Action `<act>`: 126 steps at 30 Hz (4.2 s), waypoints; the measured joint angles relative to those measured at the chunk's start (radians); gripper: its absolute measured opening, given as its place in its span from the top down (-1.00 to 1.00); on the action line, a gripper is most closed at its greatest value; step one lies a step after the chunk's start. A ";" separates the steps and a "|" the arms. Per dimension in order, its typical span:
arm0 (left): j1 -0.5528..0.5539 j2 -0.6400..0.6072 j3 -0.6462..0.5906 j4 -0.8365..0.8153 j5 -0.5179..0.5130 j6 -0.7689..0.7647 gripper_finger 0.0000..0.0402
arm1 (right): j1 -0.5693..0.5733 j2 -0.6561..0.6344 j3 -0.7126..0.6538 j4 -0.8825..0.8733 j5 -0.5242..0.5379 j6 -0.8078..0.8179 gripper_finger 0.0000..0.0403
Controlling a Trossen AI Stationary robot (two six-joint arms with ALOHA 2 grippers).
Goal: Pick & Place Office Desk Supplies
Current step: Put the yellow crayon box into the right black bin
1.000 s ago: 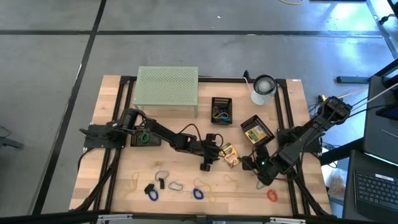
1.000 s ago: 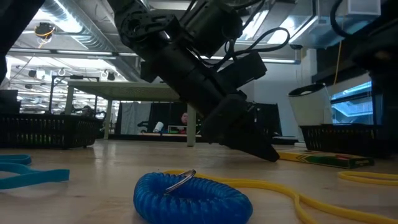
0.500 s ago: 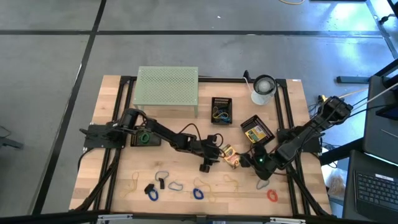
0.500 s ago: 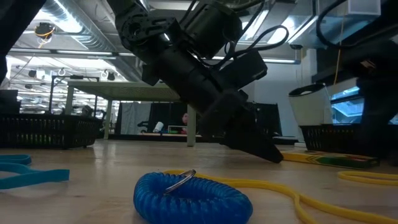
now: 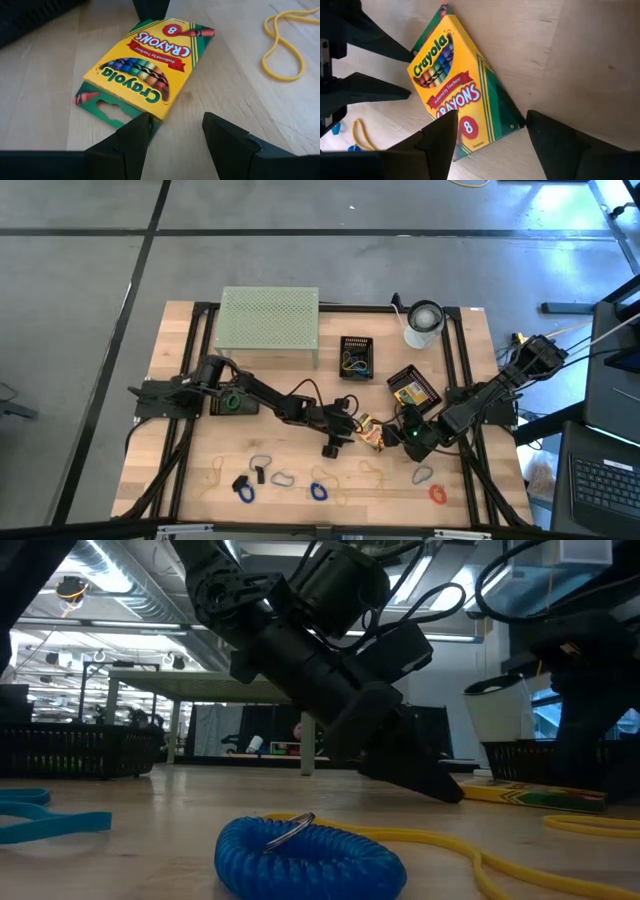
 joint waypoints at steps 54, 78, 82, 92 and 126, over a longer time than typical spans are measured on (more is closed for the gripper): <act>0.019 0.024 0.001 0.024 -0.016 -0.053 0.08 | -0.056 0.078 0.000 0.246 -0.076 -0.372 -0.20; 0.035 0.030 -0.004 0.100 -0.030 -0.065 0.08 | -0.082 0.080 -0.002 0.286 -0.103 -0.404 -0.20; 0.036 0.014 -0.005 0.095 -0.041 -0.063 0.08 | -0.082 0.080 -0.002 0.283 -0.101 -0.404 -0.20; 0.034 -0.030 -0.002 0.098 -0.031 -0.066 0.08 | -0.082 0.080 -0.001 0.278 -0.103 -0.404 -0.20; 0.031 -0.041 0.002 0.145 -0.043 -0.009 0.08 | -0.085 0.046 -0.001 0.277 -0.154 -0.438 -0.20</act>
